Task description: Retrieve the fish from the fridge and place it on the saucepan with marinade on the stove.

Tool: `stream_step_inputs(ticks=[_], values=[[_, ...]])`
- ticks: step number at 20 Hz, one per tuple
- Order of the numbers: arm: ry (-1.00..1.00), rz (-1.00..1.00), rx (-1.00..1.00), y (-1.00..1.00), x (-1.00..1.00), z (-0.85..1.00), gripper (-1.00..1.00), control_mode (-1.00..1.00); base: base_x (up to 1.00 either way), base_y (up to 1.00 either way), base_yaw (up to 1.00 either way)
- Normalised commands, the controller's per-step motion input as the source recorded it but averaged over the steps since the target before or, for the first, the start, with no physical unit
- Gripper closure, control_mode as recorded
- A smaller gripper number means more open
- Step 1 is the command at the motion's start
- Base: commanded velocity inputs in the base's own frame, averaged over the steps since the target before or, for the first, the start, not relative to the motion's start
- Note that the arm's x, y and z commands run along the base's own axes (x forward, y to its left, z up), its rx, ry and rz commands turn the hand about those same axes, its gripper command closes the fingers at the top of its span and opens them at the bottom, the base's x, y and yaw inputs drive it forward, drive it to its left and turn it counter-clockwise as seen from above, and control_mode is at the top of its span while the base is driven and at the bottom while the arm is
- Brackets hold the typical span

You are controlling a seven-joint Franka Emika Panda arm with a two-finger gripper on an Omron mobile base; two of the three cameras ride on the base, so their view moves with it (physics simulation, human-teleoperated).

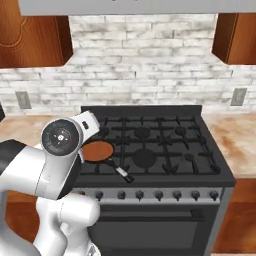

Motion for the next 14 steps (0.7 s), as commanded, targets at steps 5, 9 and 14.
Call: stream_step_inputs(ticks=[5, 9, 14], values=[[0.00, 0.00, 0.00, 0.00, 0.00, 0.00, 1.00, 1.00, 0.79, -0.28, 0.24], [0.00, 0.00, 0.00, 0.00, 0.00, 0.00, 1.00, 1.00, 0.80, -0.15, 0.22], [0.00, 0.00, 0.00, 0.00, 0.00, 0.00, 1.00, 1.00, 0.75, 0.00, 0.10]])
